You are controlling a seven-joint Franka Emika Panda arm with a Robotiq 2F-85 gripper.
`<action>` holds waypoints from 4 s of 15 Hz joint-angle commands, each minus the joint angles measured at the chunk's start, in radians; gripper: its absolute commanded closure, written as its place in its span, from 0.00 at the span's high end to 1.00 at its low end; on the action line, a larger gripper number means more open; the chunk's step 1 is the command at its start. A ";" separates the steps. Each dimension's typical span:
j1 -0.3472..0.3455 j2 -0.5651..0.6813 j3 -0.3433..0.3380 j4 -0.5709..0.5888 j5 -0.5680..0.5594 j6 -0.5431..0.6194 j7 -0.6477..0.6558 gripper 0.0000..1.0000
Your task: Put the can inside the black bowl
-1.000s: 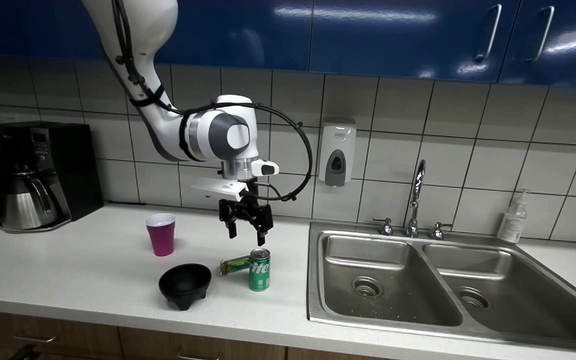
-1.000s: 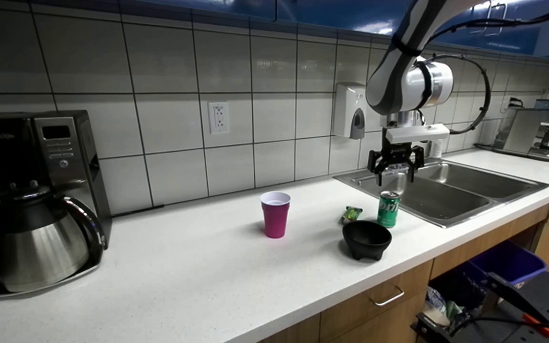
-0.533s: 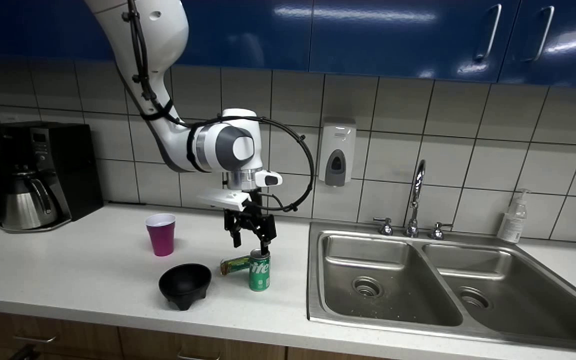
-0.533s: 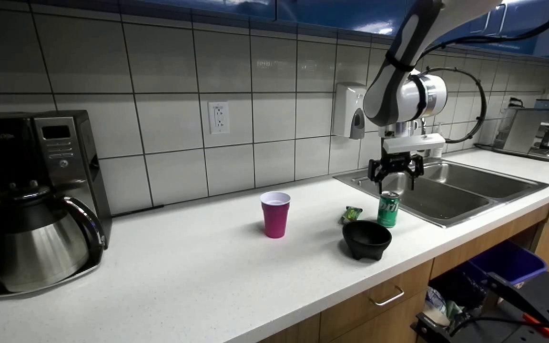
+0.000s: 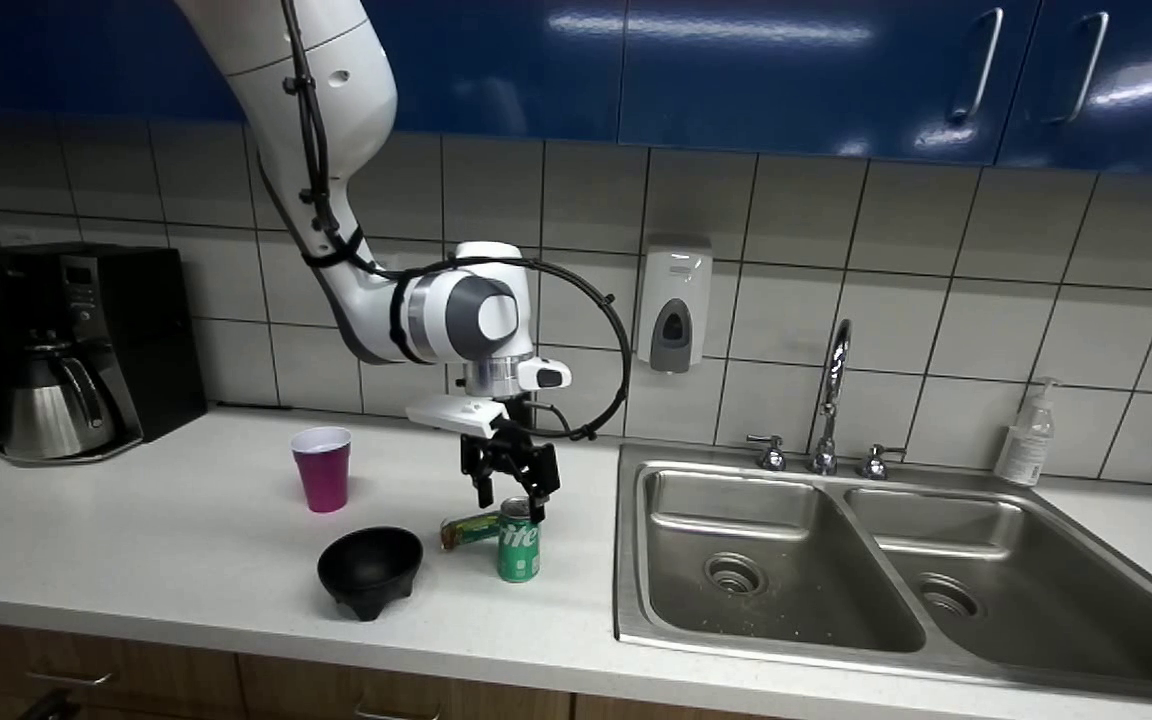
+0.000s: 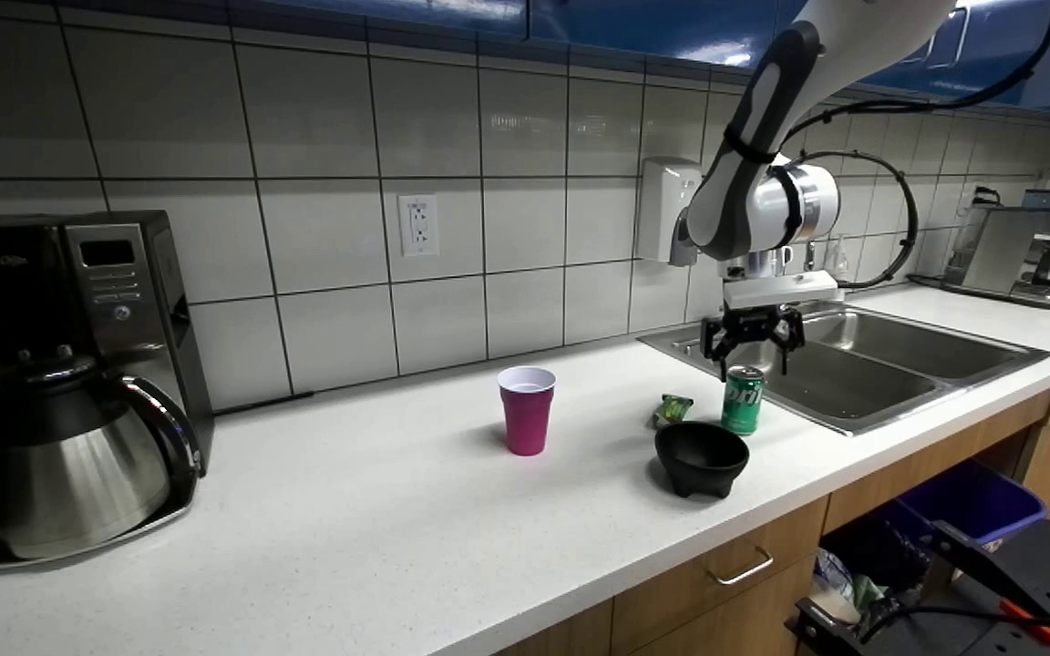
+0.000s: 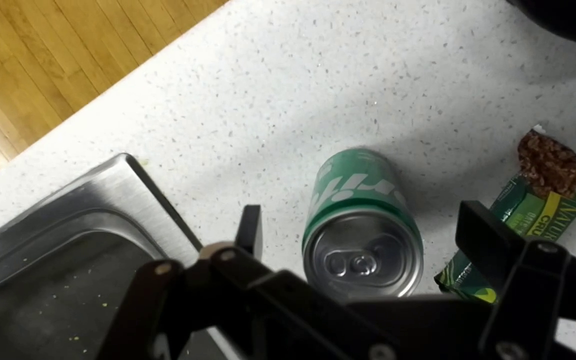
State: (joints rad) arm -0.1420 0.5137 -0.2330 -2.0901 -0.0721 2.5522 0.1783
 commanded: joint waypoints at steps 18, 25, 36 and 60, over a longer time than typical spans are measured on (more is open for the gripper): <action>0.001 0.167 -0.010 0.166 0.030 -0.046 0.057 0.41; 0.005 0.083 -0.011 0.102 0.030 -0.012 0.045 0.41; 0.021 -0.128 0.010 -0.028 0.019 0.002 0.024 0.41; 0.095 -0.425 0.114 -0.402 -0.013 0.099 -0.077 0.41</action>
State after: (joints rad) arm -0.0417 0.1526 -0.1320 -2.4285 -0.0653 2.6287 0.1269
